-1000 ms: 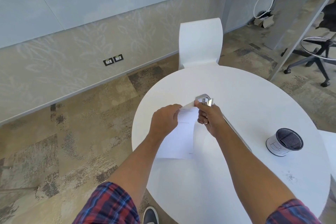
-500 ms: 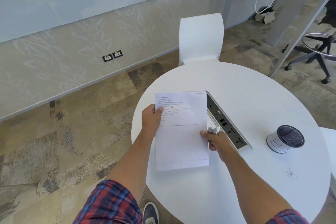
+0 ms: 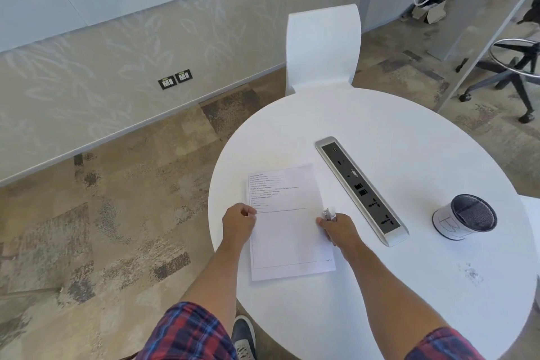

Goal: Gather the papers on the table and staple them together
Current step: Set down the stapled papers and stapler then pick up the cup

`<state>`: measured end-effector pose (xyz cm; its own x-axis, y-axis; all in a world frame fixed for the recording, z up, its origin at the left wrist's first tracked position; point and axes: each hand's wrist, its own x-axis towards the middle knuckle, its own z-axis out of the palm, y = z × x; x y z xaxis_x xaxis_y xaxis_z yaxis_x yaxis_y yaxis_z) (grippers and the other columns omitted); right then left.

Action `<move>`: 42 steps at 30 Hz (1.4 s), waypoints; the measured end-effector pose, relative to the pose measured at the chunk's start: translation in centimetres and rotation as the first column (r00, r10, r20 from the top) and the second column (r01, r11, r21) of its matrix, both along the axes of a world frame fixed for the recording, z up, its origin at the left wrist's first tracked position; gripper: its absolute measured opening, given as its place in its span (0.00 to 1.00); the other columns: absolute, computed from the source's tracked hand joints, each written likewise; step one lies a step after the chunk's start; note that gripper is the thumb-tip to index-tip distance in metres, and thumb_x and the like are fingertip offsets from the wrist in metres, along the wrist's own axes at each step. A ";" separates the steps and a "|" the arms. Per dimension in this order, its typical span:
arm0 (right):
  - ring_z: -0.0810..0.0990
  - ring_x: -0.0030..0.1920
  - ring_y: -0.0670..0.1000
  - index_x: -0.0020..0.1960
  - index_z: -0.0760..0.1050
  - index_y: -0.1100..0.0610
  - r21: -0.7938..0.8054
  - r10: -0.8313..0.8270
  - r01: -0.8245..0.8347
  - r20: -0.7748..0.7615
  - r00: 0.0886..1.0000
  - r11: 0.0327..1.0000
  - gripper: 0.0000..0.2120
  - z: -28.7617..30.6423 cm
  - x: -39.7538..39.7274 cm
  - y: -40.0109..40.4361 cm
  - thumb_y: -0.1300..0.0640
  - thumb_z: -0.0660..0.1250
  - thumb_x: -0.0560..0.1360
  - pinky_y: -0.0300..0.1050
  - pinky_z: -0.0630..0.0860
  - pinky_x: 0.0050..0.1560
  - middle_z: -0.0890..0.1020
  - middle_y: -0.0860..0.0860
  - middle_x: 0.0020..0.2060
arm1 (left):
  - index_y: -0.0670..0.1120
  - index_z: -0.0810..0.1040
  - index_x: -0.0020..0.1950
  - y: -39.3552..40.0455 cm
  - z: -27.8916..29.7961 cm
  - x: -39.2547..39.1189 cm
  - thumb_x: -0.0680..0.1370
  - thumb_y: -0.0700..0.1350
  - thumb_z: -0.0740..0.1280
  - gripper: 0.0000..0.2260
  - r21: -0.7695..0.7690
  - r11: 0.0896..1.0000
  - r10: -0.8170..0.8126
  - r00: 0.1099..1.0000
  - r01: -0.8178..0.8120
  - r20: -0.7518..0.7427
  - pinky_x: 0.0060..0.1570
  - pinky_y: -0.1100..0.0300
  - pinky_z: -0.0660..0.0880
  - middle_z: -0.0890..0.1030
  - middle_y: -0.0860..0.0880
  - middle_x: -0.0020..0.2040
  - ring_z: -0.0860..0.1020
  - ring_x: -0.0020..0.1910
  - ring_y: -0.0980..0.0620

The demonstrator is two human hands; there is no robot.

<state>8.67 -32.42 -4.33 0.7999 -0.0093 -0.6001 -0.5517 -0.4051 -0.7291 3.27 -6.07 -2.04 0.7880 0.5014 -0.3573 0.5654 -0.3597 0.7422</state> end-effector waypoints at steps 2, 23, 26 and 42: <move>0.69 0.34 0.54 0.35 0.68 0.55 -0.043 0.031 -0.030 0.010 0.999 0.999 0.15 -0.2 0.0 0.3 0.56 0.70 0.76 0.47 0.66 0.39 0.71 0.54 0.31 | 0.43 0.85 0.51 0.1 -0.6 0.0 0.76 0.33 0.68 0.09 0.029 1.000 -0.005 1.000 0.005 0.006 0.32 0.76 0.69 0.82 0.49 0.49 0.78 0.44 0.53; 0.71 0.41 0.53 0.52 0.70 0.59 -0.082 -0.109 0.120 0.120 0.987 0.989 0.10 2.3 0.7 1.2 0.57 0.52 0.85 0.47 0.65 0.38 0.74 0.54 0.45 | 0.48 0.83 0.62 -10.7 0.0 2.7 0.78 0.45 0.68 0.13 -0.019 0.925 -0.380 0.925 0.380 -0.024 0.60 0.64 0.73 0.83 0.52 0.61 0.80 0.56 0.55; 0.75 0.40 0.51 0.56 0.73 0.60 -0.006 -0.150 0.151 0.080 0.985 0.988 0.10 2.5 1.0 0.8 0.58 0.54 0.83 0.46 0.68 0.38 0.79 0.55 0.46 | 0.46 0.81 0.66 -13.6 0.2 3.4 0.79 0.43 0.67 0.15 -0.129 0.888 -0.448 0.894 0.442 -0.020 0.63 0.62 0.72 0.82 0.51 0.63 0.79 0.62 0.52; 0.63 0.30 0.51 0.29 0.66 0.55 -0.126 -0.128 0.143 0.124 0.984 0.982 0.18 0.0 1.6 -2.6 0.64 0.67 0.75 0.41 0.58 0.30 0.66 0.50 0.25 | 0.48 0.65 0.31 -18.2 -0.4 5.3 0.72 0.38 0.64 0.12 -0.215 0.880 -0.449 0.889 0.423 -0.089 0.30 0.59 0.59 0.65 0.51 0.29 0.63 0.30 0.52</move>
<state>10.24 -34.97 -4.32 0.8489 -0.1963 -0.4907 -0.5242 -0.4303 -0.7349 8.57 -24.28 -2.41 0.8500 0.0327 -0.5258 0.4806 -0.4567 0.7486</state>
